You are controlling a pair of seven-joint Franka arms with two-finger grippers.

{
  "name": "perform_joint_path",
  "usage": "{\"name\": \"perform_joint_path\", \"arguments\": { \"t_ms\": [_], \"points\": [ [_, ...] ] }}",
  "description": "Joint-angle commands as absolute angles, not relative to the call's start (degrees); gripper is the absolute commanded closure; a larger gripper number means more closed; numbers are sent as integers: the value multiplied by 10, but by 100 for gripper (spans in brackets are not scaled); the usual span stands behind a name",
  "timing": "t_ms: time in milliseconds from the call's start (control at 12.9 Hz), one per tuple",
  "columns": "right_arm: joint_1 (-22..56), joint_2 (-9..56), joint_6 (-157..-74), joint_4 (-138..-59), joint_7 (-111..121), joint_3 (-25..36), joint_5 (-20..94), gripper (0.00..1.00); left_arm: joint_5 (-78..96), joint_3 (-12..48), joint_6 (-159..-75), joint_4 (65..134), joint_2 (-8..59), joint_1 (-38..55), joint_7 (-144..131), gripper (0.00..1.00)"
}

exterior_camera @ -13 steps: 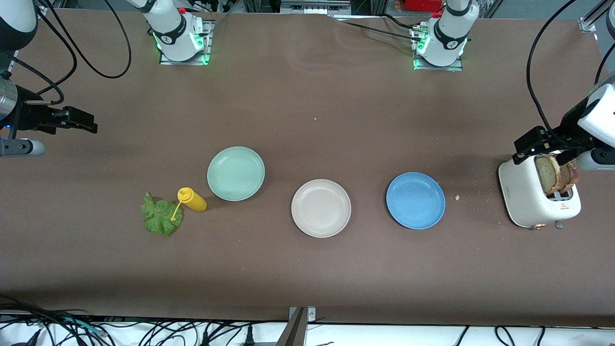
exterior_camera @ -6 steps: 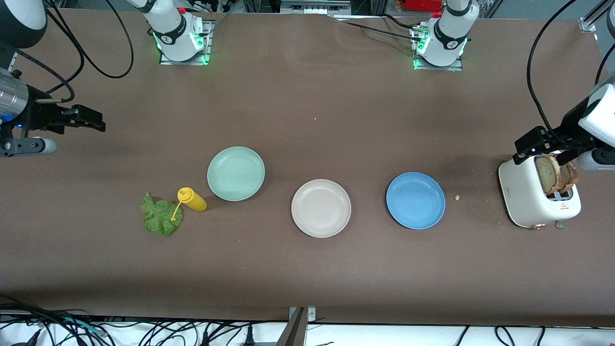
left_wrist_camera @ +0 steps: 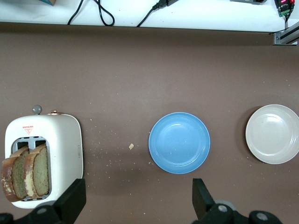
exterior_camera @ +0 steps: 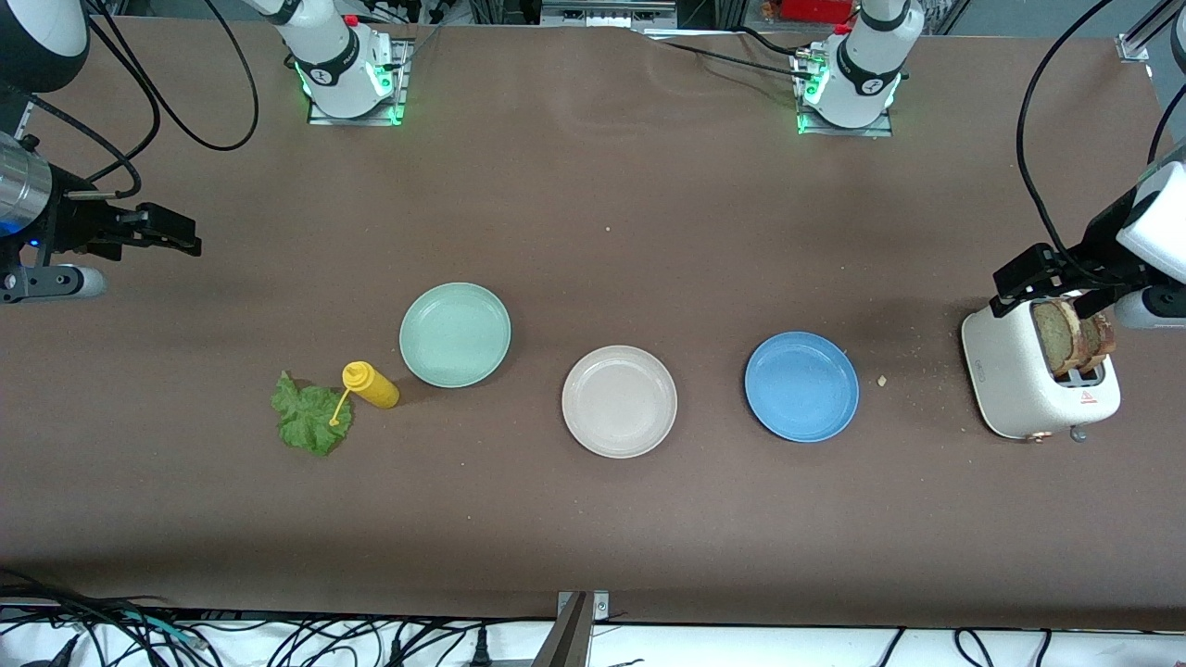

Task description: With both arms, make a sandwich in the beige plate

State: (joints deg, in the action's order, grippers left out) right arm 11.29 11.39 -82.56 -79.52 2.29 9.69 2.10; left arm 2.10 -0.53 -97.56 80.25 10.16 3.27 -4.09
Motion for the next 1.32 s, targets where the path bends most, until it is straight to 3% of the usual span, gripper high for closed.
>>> {"name": "perform_joint_path", "arguments": {
  "t_ms": [0, 311, 1243],
  "points": [
    [106, 105, -832, -805, 28, 91, 5, 0, 25, -4, -970, 796, 101, 29, -33, 0],
    [63, 107, -836, -810, 33, 58, 6, 0, 23, -3, -970, 795, 101, 32, -34, 0],
    [66, 107, -837, -810, 35, 56, 2, 0, 24, -4, -971, 795, 101, 29, -33, 0]
  ]
}}
